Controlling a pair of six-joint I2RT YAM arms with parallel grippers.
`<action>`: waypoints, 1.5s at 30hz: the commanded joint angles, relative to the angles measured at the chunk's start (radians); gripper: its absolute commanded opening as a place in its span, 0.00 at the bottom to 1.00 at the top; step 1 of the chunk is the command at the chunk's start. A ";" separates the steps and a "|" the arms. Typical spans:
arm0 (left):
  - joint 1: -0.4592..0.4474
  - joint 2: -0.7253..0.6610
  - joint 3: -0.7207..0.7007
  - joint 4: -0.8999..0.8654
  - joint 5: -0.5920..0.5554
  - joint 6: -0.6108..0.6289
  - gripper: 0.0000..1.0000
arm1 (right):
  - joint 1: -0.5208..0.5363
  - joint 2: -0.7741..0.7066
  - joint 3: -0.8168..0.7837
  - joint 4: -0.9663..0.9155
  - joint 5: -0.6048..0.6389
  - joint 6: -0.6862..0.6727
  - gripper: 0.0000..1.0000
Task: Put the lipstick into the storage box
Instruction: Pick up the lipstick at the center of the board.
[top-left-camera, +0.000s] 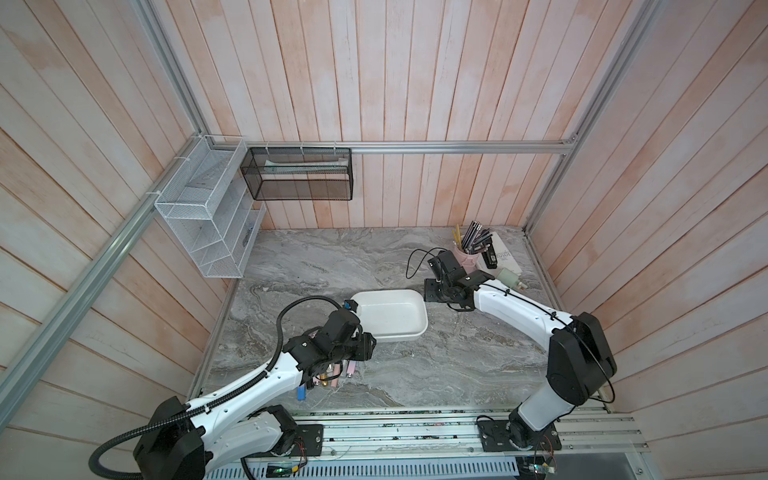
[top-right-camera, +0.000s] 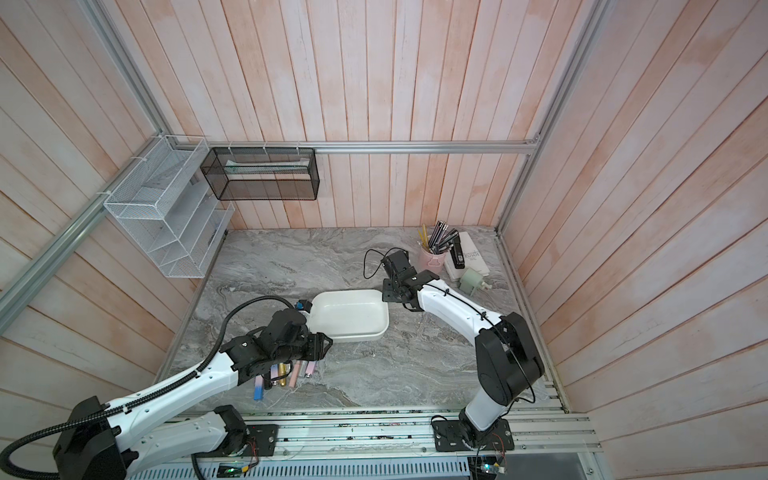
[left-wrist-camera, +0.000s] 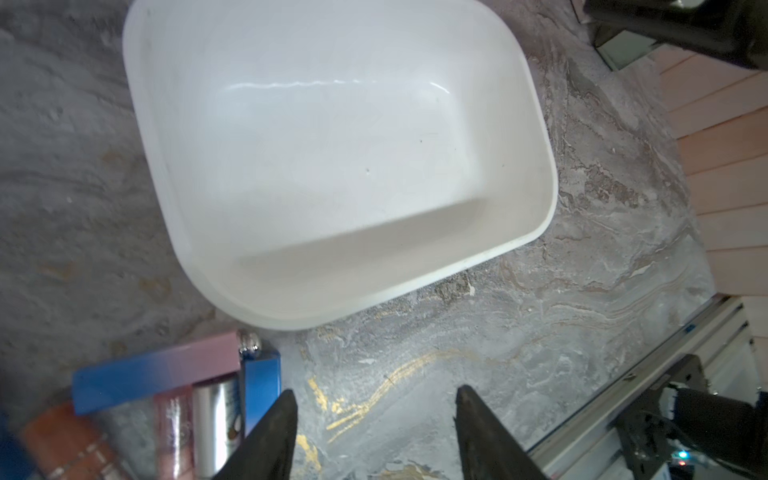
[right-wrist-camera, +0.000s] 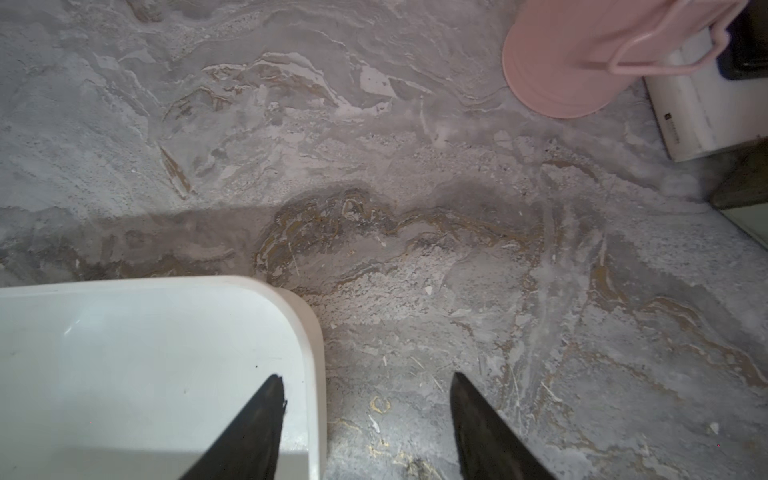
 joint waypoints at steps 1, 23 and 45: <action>-0.062 0.008 -0.027 -0.086 -0.065 -0.124 0.59 | -0.027 -0.045 0.023 -0.056 0.003 -0.032 0.65; -0.118 0.146 -0.059 -0.124 -0.158 -0.152 0.60 | -0.042 -0.162 -0.067 0.031 -0.055 -0.070 0.66; -0.102 0.262 -0.043 -0.074 -0.165 -0.113 0.28 | -0.054 -0.173 -0.089 0.051 -0.098 -0.086 0.66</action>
